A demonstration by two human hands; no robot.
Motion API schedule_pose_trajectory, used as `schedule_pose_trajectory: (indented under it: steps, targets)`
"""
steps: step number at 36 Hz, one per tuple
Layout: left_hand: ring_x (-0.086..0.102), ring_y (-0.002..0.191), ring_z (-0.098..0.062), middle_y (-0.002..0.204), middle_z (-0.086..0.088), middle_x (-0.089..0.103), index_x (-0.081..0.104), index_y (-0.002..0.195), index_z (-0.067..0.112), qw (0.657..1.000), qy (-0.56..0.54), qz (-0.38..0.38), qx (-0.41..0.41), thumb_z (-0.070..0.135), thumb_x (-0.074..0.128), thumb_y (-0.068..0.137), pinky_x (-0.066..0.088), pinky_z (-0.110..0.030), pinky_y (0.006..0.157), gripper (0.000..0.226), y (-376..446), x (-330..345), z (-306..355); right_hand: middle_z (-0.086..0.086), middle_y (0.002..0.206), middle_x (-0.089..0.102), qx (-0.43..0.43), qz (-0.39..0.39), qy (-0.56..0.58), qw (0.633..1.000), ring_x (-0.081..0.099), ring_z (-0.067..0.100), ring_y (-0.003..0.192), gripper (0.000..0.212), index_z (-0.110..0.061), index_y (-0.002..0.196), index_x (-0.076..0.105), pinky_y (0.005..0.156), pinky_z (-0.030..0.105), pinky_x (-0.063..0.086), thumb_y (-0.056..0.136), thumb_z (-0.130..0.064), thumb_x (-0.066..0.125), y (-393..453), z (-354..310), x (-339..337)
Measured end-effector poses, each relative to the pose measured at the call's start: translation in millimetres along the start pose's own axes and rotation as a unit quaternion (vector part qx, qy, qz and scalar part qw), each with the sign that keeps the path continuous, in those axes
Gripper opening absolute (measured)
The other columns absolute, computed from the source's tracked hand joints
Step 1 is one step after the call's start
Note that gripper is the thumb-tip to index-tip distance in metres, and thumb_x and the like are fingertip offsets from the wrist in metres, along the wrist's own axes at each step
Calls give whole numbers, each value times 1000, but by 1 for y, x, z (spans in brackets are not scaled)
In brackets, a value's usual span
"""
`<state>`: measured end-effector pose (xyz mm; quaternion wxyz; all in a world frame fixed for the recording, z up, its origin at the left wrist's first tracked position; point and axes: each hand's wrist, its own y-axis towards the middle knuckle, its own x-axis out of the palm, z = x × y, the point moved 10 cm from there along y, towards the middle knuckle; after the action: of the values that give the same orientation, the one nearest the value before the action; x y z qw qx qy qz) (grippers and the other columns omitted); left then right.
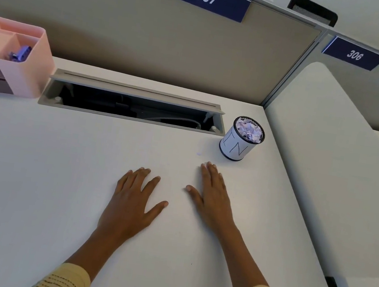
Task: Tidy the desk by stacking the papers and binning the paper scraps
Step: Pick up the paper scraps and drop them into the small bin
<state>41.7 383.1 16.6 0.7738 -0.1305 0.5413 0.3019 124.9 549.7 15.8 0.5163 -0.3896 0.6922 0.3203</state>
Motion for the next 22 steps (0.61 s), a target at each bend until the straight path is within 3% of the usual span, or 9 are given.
schedule_pose_trajectory:
  steps: [4,10,13,16,20,22]
  targets:
    - [44,129,-29,135,-11,52,58,128,14,1000,4,-7,-3,61,34,90,34,-45,108,66,0,1,-1,8,159,11,0,25,39,999,14,22,146,73,-15,150,20,113,30,19,92,-59,27,34,-13,-3]
    - [43,129,-28,135,-10,51,58,128,14,1000,4,-7,0,62,33,90,32,-44,109,66,0,0,-1,10,157,20,-55,-8,-8,998,15,26,146,47,-16,148,29,120,37,15,102,-23,33,47,-18,3]
    - [43,129,-29,135,-10,51,58,128,14,1000,6,-9,-2,62,31,90,31,-44,109,67,0,0,-1,12,152,31,-74,-16,-9,997,24,29,143,45,-12,144,37,113,44,32,99,-13,41,25,-18,-2]
    - [41,129,-27,135,-10,50,58,128,14,1000,1,-7,-3,62,31,90,31,-44,109,67,0,-1,-1,9,152,32,-76,-24,-20,997,25,30,143,49,-13,145,37,105,43,40,96,-4,43,-8,-15,-6]
    - [41,129,-27,134,-10,51,59,128,14,1000,2,-9,-3,63,28,90,32,-45,108,69,0,-2,0,1,159,13,-71,-69,-29,995,6,23,147,79,-18,150,22,105,35,40,81,18,35,-49,-7,-6]
    - [41,128,-28,134,-10,51,59,127,14,1000,2,-10,-4,63,27,90,32,-44,108,70,0,-2,0,3,158,15,-76,-73,-34,994,10,25,147,86,-14,150,24,99,35,47,73,23,38,-65,-5,-9]
